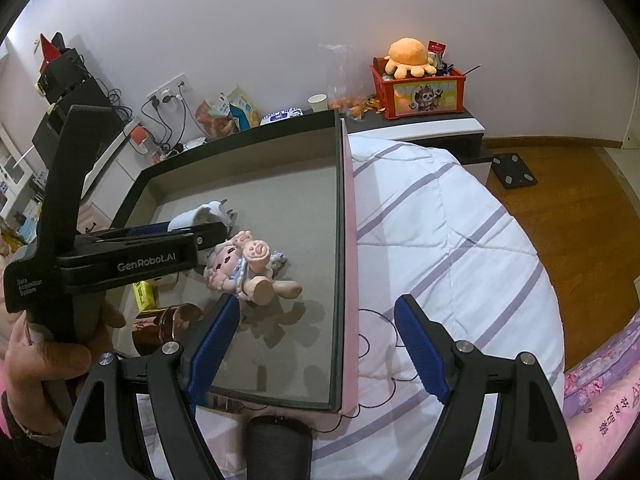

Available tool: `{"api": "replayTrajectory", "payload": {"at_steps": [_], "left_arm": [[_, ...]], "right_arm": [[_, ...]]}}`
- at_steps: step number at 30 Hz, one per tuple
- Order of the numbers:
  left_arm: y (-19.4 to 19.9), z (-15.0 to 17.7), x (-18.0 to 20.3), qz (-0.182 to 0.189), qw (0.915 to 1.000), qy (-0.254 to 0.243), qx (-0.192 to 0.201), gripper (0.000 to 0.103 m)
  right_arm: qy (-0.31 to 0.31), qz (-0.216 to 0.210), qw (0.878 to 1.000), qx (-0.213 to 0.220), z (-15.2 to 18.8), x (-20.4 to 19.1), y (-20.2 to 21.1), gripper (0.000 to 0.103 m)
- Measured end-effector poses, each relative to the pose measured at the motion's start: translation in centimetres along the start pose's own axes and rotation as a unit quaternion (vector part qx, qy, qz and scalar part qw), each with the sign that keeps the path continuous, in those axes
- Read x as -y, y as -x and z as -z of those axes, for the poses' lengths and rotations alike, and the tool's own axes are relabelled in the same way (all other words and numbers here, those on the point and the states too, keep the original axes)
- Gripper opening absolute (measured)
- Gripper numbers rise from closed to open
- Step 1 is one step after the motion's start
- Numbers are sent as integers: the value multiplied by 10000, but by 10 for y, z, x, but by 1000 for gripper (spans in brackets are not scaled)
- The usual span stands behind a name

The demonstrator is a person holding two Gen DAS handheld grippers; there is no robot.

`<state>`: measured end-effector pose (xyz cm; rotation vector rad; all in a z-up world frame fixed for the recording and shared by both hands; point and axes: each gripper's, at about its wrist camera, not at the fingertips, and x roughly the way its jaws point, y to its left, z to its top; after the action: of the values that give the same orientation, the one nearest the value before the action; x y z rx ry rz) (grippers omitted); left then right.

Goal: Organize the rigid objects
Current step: 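Carry the white plastic piece into the pink box and release it, then lower the right gripper and grasp the black hair clip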

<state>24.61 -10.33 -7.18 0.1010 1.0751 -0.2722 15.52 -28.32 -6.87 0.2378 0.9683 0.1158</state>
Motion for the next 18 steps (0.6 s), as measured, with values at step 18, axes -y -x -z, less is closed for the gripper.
{"api": "replayTrajectory", "payload": {"at_steps": [18], "left_arm": [[126,97,-30,-475,9929,563,930,100]], "right_arm": [[431,40,9982,417,32,-47,68,81]]}}
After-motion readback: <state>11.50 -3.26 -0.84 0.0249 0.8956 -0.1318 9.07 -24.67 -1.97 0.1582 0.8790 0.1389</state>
